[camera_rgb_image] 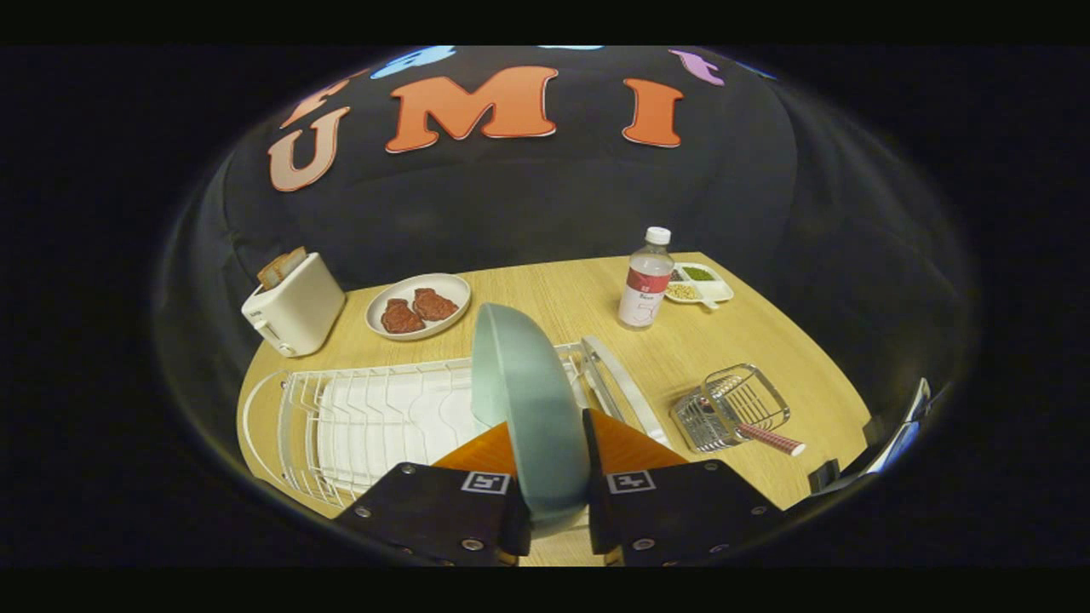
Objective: Take the plate from the dish rack, then take the spoon from the basket and place it into the plate.
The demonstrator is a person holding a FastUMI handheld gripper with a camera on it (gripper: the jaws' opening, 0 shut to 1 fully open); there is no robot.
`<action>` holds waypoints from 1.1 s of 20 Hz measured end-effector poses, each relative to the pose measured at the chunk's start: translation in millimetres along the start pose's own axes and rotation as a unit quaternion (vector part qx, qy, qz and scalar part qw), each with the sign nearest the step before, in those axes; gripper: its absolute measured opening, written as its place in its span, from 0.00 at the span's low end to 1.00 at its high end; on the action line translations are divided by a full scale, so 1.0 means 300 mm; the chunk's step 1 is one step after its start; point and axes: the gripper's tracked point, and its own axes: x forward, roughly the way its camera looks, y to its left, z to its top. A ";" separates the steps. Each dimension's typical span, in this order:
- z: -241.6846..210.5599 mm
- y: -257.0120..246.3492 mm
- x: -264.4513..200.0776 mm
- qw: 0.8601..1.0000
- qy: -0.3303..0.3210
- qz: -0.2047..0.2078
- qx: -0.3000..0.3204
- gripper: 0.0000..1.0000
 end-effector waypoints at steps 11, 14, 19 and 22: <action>0.060 -0.092 -0.110 0.999 -0.033 0.000 0.036 0.27; 0.041 -0.116 -0.179 0.997 -0.034 0.030 0.061 0.27; -0.029 -0.141 -0.323 0.989 -0.032 0.102 0.101 0.27; -0.100 -0.159 -0.394 0.982 -0.030 0.140 0.120 0.27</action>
